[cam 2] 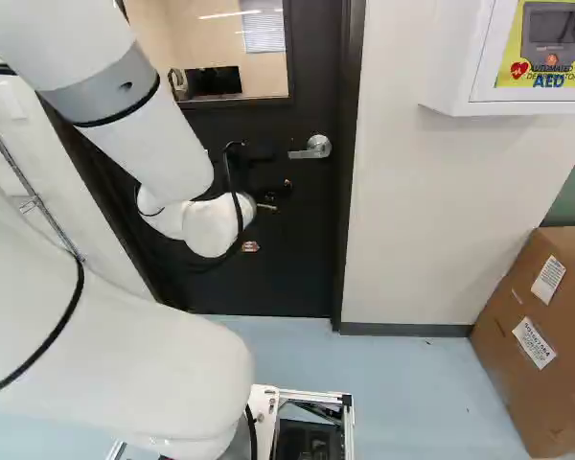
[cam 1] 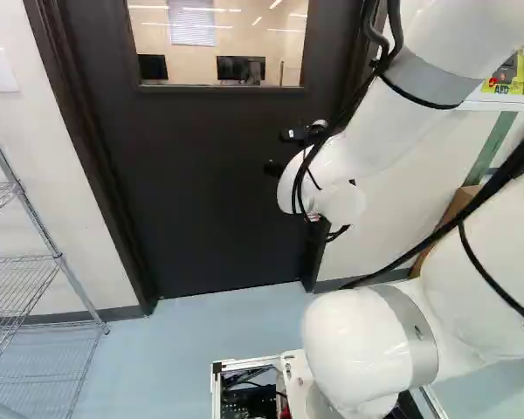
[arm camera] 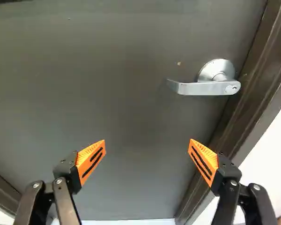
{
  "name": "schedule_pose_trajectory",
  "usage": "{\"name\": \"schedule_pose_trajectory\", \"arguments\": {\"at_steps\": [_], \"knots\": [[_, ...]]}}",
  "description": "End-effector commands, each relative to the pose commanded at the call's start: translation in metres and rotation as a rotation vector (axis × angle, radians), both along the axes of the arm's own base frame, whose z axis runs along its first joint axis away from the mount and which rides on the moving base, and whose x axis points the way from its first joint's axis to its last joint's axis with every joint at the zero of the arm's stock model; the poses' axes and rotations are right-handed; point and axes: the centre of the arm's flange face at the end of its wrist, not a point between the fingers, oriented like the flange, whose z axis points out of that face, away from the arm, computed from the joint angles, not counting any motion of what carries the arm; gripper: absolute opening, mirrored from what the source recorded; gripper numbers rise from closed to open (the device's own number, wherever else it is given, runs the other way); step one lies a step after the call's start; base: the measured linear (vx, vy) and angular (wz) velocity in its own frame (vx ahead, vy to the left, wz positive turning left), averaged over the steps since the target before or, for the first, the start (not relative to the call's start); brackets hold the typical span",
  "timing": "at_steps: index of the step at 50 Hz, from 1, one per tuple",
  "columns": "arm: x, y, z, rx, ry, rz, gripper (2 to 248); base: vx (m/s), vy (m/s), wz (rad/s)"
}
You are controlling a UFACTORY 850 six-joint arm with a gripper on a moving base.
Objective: Open the door and move inside
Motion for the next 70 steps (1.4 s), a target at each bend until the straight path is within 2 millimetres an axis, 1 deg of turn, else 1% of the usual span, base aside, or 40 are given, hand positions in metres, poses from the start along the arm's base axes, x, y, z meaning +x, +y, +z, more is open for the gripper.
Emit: {"name": "schedule_pose_trajectory", "arguments": {"at_steps": [46,70], "knots": [[0.019,-0.003,0.046,0.000,-0.113,-0.009,247,0.000,0.000,0.000],[0.039,-0.008,0.069,-0.001,-0.122,-0.021,247,0.000,0.000,0.000]]}}
